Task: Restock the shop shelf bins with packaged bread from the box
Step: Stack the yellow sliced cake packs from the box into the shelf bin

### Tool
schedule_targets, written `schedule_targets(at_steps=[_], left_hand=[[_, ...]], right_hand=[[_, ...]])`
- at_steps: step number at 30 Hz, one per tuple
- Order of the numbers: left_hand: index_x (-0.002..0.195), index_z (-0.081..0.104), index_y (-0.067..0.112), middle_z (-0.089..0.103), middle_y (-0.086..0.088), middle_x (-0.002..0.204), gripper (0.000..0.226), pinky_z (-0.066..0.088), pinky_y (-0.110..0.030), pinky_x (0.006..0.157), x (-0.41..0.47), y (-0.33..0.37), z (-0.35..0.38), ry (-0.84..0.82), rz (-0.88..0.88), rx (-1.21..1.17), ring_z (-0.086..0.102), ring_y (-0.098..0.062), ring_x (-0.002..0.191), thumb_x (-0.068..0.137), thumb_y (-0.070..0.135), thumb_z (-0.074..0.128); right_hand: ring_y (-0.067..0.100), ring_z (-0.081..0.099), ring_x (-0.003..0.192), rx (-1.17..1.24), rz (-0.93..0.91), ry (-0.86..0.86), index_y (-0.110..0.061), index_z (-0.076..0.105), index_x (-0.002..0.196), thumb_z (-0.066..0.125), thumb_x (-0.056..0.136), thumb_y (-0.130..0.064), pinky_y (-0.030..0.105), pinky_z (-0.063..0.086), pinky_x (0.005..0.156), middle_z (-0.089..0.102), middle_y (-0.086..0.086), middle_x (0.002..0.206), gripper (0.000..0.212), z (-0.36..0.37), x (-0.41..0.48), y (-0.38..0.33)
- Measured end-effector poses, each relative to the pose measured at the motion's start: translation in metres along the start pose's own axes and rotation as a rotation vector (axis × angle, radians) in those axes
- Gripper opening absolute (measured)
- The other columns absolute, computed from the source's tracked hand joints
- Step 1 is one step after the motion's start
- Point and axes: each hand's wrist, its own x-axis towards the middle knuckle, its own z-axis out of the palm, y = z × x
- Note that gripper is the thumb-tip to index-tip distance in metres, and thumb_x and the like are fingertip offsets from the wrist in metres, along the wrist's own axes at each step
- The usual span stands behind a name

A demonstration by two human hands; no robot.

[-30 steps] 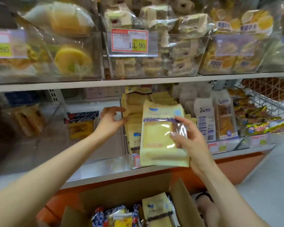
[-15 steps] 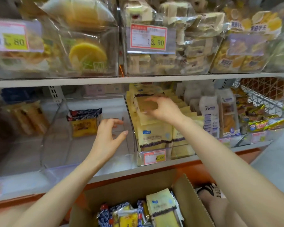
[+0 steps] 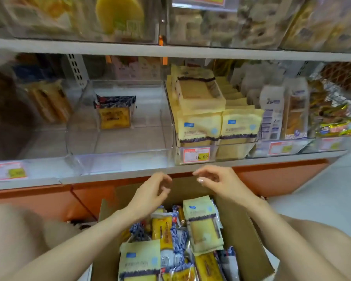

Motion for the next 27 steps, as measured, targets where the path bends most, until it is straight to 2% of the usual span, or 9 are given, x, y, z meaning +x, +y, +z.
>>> schedule_targets(at_steps=[3,6,9,11,14,18,21,23,27], left_hand=[[0.115,0.051,0.018,0.057,0.006,0.109,0.028,0.046,-0.025,0.083,-0.025,-0.042,0.029,-0.296,-0.125,0.188,0.055,-0.007,0.094,0.09,0.027,0.059],[0.119,0.049,0.016,0.054,-0.001,0.12,0.04,0.039,-0.024,0.08,-0.054,-0.077,0.05,-0.59,-0.229,0.43,0.051,-0.013,0.099,0.087,0.039,0.06],[0.112,0.05,0.019,0.055,-0.002,0.121,0.039,0.038,-0.027,0.078,-0.071,-0.092,0.058,-0.701,-0.309,0.525,0.051,-0.019,0.107,0.084,0.042,0.064],[0.088,0.047,0.026,0.058,0.002,0.107,0.02,0.035,-0.023,0.068,-0.072,-0.093,0.055,-0.671,-0.292,0.532,0.052,-0.016,0.097,0.085,0.034,0.065],[0.069,0.033,0.03,0.047,0.014,0.077,0.034,0.027,-0.012,0.058,-0.067,-0.088,0.051,-0.652,-0.257,0.493,0.046,-0.008,0.082,0.089,0.025,0.059],[0.072,0.039,0.029,0.047,0.012,0.072,0.029,0.035,-0.016,0.061,-0.05,-0.074,0.038,-0.607,-0.265,0.215,0.045,-0.003,0.069,0.091,0.016,0.056],[0.073,0.042,0.023,0.046,0.007,0.064,0.026,0.036,-0.02,0.059,-0.033,-0.054,0.02,-0.443,-0.193,0.01,0.04,-0.006,0.059,0.091,0.012,0.057],[0.075,0.044,0.018,0.042,0.005,0.06,0.021,0.034,-0.019,0.057,-0.023,-0.041,0.008,-0.373,-0.15,-0.1,0.037,-0.007,0.057,0.091,0.013,0.057],[0.081,0.048,0.014,0.043,0.004,0.062,0.014,0.037,-0.021,0.061,-0.006,-0.019,-0.005,-0.277,-0.094,-0.302,0.041,-0.012,0.062,0.092,0.015,0.056]], right_hand=[[0.005,0.063,0.088,-0.088,0.09,-0.147,-0.035,0.067,0.099,0.062,0.09,-0.026,0.031,0.051,0.086,0.067,-0.016,0.1,0.014,0.025,-0.004,0.039],[0.009,0.062,0.079,-0.201,0.146,-0.223,-0.031,0.067,0.1,0.061,0.09,-0.027,0.034,0.052,0.082,0.064,-0.014,0.088,0.012,0.036,-0.013,0.061],[0.01,0.062,0.082,-0.302,0.161,-0.273,-0.028,0.067,0.107,0.06,0.091,-0.031,0.03,0.05,0.082,0.066,-0.009,0.095,0.018,0.039,-0.021,0.068],[0.009,0.062,0.087,-0.347,0.136,-0.304,-0.028,0.066,0.111,0.058,0.091,-0.034,0.028,0.048,0.082,0.067,-0.007,0.106,0.022,0.043,-0.023,0.068],[0.009,0.062,0.091,-0.325,0.114,-0.326,-0.027,0.065,0.113,0.059,0.092,-0.034,0.028,0.048,0.082,0.066,-0.006,0.114,0.024,0.05,-0.023,0.063],[0.011,0.063,0.094,-0.187,0.151,-0.389,-0.032,0.061,0.118,0.064,0.088,-0.033,0.032,0.049,0.089,0.064,-0.005,0.114,0.03,0.059,-0.025,0.063],[0.012,0.055,0.112,0.039,0.209,-0.439,-0.047,0.036,0.136,0.074,0.081,-0.03,0.031,0.044,0.1,0.051,-0.004,0.128,0.068,0.063,-0.029,0.062],[0.012,0.038,0.131,0.181,0.217,-0.455,-0.048,0.017,0.144,0.078,0.077,-0.029,0.029,0.035,0.106,0.037,-0.004,0.142,0.092,0.065,-0.032,0.059],[0.01,0.028,0.137,0.296,0.169,-0.413,-0.052,0.008,0.145,0.082,0.073,-0.026,0.029,0.037,0.107,0.031,-0.007,0.147,0.106,0.066,-0.035,0.057]])
